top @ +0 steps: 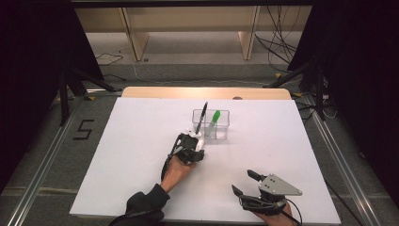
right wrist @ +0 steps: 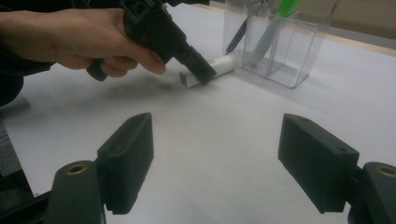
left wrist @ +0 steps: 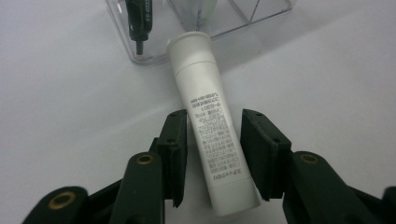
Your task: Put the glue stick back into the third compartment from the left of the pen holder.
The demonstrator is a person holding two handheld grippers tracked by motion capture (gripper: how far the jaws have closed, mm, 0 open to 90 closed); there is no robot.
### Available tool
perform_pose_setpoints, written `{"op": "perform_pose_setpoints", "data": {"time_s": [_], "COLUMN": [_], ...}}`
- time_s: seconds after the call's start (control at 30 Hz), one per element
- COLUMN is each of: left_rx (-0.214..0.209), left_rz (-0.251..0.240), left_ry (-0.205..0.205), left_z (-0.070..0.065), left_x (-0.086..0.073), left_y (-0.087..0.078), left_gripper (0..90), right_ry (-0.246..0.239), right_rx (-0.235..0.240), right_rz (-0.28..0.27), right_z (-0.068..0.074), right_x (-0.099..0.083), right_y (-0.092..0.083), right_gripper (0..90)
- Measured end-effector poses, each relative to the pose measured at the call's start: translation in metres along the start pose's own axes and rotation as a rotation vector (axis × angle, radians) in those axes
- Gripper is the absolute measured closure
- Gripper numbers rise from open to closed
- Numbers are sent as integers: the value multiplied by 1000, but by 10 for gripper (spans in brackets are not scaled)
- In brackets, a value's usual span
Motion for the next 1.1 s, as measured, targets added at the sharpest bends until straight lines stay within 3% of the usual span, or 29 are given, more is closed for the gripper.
{"op": "perform_pose_setpoints", "data": {"time_s": [0.5,0.83,1.1], "left_rx": [7,-71,-115], "left_rz": [-5,-19,-102], "left_ry": [-6,8,36], "left_z": [3,6,5], "left_x": [0,3,10], "left_y": [0,-5,-23], "left_gripper": [697,703,703], "right_ry": [-2,12,60], "right_rx": [-3,0,18], "right_rz": [5,-1,-9], "right_z": [1,0,-1], "right_x": [-1,0,2], "right_y": [1,0,-1], "right_gripper": [277,277,277]}}
Point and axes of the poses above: each handheld gripper's, and its own axes: y roughly forward along the jaws, x roughly out of its top, z roughly to its left, the point moved 8 cm from there along y, roughly forward along the jaws, and after that the axes turned 4 degrees about y, right-handed, at the moved point
